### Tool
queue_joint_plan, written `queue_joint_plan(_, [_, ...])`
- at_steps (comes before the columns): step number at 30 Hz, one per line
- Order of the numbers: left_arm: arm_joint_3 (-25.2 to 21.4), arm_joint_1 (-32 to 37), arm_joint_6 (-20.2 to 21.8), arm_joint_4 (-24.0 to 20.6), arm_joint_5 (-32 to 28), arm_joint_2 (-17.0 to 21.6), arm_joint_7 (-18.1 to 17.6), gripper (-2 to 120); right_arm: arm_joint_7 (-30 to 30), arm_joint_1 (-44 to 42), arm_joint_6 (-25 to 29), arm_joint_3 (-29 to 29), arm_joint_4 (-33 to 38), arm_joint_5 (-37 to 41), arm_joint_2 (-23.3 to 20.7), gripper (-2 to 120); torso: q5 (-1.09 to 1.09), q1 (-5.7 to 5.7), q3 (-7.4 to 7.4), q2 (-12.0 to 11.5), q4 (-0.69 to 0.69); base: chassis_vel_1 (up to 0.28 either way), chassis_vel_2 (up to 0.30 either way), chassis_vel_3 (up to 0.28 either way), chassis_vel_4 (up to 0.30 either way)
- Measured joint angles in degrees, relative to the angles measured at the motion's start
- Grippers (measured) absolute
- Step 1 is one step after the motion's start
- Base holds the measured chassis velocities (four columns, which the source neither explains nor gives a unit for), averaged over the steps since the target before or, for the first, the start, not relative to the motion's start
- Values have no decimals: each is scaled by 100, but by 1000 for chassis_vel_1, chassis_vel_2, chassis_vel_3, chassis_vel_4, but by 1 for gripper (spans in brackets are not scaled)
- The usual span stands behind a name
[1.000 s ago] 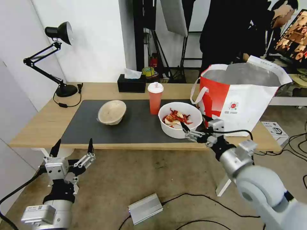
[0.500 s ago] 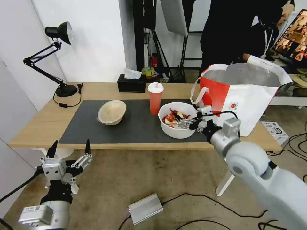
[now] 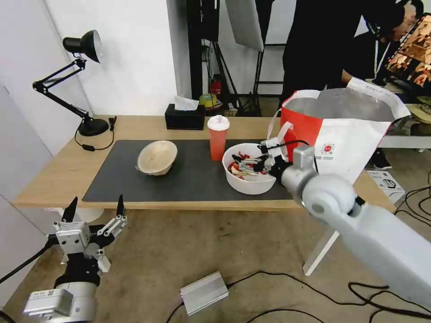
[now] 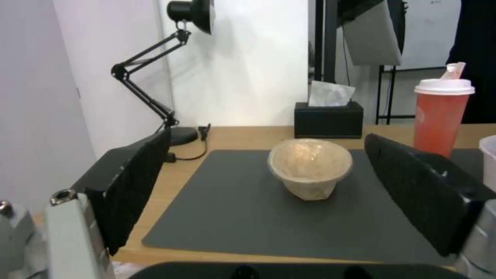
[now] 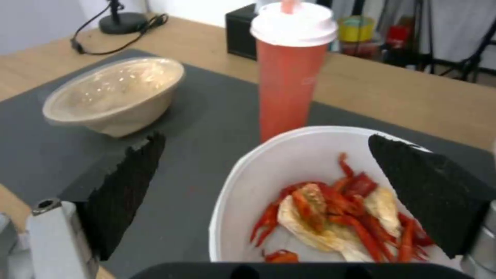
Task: Pick up the trash from the table and place it into the takeout bag.
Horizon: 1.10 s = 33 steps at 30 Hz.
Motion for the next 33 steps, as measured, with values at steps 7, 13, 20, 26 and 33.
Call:
queue_joint_plan(7, [4,-4,-4,0,0,-60,-3,100,-283,310,-374,-220,-238,-27,324,100,0,0,-1,0,0,0,0,0,0])
queue_joint_plan(13, [-12,18,-16,0,0,-114,-4,100,-392,501,-715,-291,-509,-205,733,100,0,-1,0,0,1,0,0,0,0])
queue_joint_plan(20, [-49,57,-22,0,-5,-115,-4,100,-558,624,-903,-430,-720,-475,1015,100,0,-1,-1,0,0,0,0,0,0])
queue_joint_plan(26, [-35,95,-19,0,-6,-118,-4,100,-504,622,-903,-510,-1072,-692,1243,100,0,-1,-1,0,0,0,0,0,0])
queue_joint_plan(33, [-71,138,-18,0,-3,-113,-4,100,-132,465,-897,-471,-1196,-736,1368,100,0,-1,0,0,0,0,0,0,0])
